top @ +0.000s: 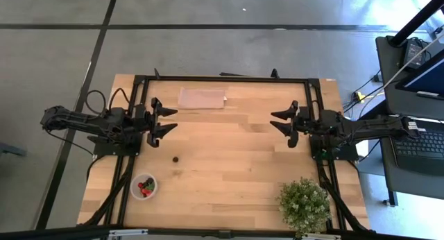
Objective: Pick and placing Produce into tupperware
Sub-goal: Put the black cherry into the transparent bin
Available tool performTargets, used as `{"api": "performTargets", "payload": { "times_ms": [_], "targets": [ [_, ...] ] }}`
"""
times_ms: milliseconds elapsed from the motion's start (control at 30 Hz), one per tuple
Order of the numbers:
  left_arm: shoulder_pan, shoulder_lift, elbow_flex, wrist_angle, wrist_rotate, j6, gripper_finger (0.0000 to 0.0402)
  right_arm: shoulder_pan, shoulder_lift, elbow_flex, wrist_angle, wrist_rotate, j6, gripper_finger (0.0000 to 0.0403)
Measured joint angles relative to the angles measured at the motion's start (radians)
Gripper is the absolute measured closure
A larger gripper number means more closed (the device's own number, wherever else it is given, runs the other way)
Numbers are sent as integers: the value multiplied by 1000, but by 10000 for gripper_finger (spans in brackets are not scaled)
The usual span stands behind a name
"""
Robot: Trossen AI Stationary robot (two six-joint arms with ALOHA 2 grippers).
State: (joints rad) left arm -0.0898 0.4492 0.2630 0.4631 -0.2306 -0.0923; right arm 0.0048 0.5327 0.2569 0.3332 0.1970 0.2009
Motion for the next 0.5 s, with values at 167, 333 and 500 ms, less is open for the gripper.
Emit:
{"api": "performTargets", "payload": {
  "times_ms": [167,333,500],
  "targets": [
    [-2,0,64,-68,-6,9,150,0,0,0,0,-1,0,214],
    [-24,87,270,-467,-1,81,156,0,0,0,0,-2,1,214],
    [-39,217,501,-900,-7,-27,154,0,0,0,0,-3,31,214]
  ]
}}
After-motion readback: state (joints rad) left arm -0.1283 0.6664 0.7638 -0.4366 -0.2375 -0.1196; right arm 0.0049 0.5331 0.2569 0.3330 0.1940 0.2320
